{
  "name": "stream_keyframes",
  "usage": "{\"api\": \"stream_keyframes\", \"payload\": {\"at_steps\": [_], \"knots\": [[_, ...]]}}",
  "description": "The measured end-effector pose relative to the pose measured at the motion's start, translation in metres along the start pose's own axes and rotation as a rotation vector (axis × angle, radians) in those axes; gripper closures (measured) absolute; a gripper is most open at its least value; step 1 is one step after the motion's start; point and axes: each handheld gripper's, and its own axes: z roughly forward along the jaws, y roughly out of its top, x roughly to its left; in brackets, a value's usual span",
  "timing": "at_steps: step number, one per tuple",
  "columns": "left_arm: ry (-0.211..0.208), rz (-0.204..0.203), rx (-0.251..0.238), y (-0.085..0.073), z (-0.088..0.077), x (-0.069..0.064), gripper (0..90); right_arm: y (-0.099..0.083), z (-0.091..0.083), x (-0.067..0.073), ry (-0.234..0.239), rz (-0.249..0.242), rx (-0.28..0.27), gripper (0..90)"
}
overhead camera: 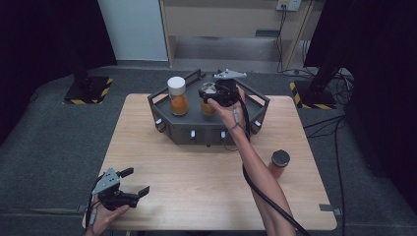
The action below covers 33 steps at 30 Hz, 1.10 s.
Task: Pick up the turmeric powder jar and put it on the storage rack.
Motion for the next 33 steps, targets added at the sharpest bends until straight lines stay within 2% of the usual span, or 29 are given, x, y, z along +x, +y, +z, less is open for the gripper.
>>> {"api": "stream_keyframes", "payload": {"at_steps": [16, 22, 33], "knots": [[0.001, 0.016, 0.013, 0.002, 0.001, -0.002, 1.5, -0.007, 0.016, -0.004, -0.022, 0.016, 0.007, 34.5], [0.001, 0.011, 0.008, 0.001, 0.001, -0.002, 1.5, -0.011, 0.021, -0.003, -0.021, 0.02, 0.017, 34.4], [0.001, 0.013, 0.006, 0.001, 0.001, -0.002, 1.5, -0.017, 0.025, -0.004, -0.024, 0.027, 0.011, 34.4]]}}
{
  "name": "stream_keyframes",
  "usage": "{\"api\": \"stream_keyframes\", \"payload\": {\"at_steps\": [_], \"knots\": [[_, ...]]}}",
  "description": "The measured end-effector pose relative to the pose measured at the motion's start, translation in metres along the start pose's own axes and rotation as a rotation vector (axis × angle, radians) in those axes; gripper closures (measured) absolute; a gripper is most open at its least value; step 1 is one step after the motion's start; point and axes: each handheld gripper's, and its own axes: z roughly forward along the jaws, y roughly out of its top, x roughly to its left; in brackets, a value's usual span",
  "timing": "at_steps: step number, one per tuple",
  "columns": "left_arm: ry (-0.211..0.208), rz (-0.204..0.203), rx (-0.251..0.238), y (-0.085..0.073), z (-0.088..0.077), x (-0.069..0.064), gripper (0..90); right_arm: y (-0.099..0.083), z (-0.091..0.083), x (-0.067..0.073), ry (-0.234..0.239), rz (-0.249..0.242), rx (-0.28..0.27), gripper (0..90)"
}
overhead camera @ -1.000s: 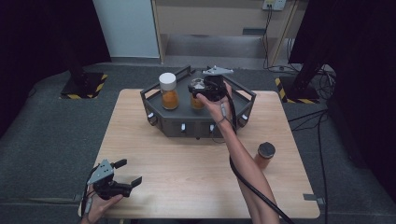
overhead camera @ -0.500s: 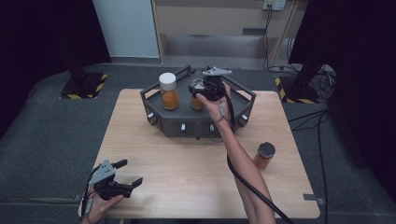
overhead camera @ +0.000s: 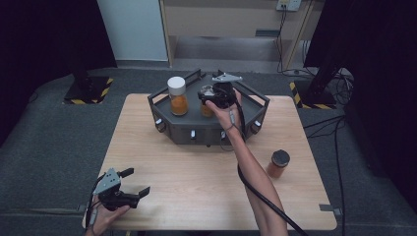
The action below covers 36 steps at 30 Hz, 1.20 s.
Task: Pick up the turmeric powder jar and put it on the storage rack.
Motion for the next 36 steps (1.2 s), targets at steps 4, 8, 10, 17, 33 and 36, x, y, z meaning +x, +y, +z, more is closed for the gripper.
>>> {"api": "stream_keyframes", "payload": {"at_steps": [4, 8, 10, 17, 33, 36], "knots": [[-0.001, 0.0, 0.002, 0.0, 0.0, 0.0, 1.5, -0.002, 0.0, -0.001, 0.001, 0.004, -0.009, 34.4], [-0.001, 0.0, 0.003, 0.0, 0.0, 0.0, 1.5, -0.002, 0.001, 0.001, -0.001, -0.002, -0.006, 34.3], [-0.002, 0.001, 0.002, 0.0, 0.0, 0.0, 1.5, -0.002, 0.001, 0.0, -0.001, 0.003, -0.008, 34.3], [-0.002, 0.002, 0.004, 0.001, 0.0, 0.0, 1.5, -0.003, 0.001, -0.001, 0.003, 0.009, -0.008, 33.8], [-0.004, 0.003, 0.003, 0.001, 0.001, 0.0, 1.5, 0.015, -0.019, 0.001, 0.028, -0.015, -0.078, 10.5], [-0.005, 0.003, 0.003, 0.001, 0.001, 0.0, 1.5, 0.019, -0.026, 0.002, 0.033, -0.024, -0.093, 10.5]]}}
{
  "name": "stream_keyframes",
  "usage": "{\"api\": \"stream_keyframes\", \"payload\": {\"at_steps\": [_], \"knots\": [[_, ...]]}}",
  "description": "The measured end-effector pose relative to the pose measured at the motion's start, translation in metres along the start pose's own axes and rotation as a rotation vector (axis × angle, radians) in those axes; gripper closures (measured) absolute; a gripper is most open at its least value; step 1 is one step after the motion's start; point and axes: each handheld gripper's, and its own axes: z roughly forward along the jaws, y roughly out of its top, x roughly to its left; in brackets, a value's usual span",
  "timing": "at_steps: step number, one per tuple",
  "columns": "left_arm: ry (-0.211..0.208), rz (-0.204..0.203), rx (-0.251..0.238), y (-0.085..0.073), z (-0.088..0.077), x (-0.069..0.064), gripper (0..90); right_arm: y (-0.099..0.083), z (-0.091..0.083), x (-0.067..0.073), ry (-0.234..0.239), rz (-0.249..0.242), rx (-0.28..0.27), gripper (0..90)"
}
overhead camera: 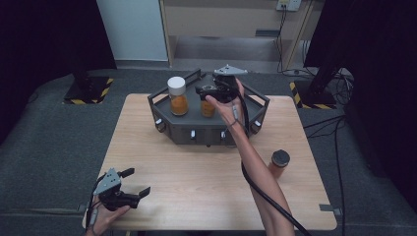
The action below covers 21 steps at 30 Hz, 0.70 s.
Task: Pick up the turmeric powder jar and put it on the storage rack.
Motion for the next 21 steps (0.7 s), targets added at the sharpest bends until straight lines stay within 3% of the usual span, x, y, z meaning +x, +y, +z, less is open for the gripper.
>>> {"api": "stream_keyframes", "payload": {"at_steps": [17, 21], "knots": [[-0.003, 0.004, 0.006, 0.001, 0.001, 0.0, 1.5, 0.01, -0.048, -0.001, 0.063, -0.033, -0.015, 10.0], [-0.004, 0.001, 0.005, 0.001, 0.001, 0.0, 1.5, 0.009, -0.06, -0.004, 0.079, -0.039, 0.007, 10.0]]}}
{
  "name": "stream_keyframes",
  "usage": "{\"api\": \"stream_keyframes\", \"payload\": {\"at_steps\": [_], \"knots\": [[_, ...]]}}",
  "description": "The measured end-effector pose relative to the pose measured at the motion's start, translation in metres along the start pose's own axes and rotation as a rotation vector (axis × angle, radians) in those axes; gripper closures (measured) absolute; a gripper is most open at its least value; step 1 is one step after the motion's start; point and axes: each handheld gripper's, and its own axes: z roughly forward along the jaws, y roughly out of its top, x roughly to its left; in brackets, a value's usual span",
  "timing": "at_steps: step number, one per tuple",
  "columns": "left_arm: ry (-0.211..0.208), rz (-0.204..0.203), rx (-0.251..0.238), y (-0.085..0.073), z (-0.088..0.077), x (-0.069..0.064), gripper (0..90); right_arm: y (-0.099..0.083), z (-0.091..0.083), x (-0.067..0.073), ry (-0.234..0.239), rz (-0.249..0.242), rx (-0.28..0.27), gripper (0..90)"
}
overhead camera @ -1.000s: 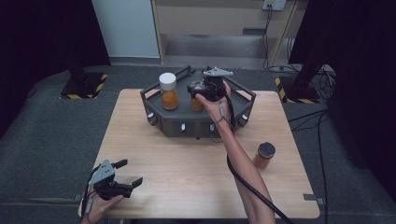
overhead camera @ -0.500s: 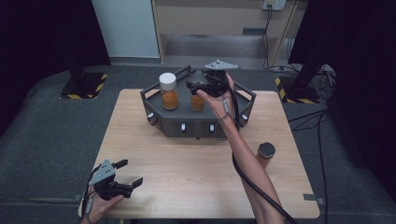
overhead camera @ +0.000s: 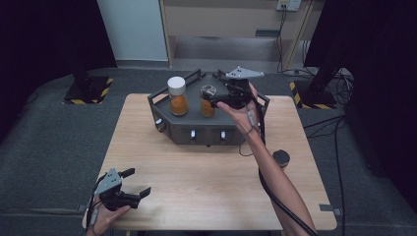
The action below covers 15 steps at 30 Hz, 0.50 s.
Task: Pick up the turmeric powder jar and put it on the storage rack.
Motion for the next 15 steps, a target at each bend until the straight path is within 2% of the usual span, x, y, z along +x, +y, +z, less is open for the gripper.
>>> {"api": "stream_keyframes", "payload": {"at_steps": [9, 15], "knots": [[0.0, 0.003, 0.0, 0.0, 0.0, 0.0, 1.5, -0.008, -0.034, 0.003, 0.03, -0.049, 0.004, 9.8], [0.001, 0.001, 0.002, 0.0, 0.0, 0.0, 1.5, -0.018, -0.056, 0.004, 0.041, -0.049, -0.006, 9.9]]}}
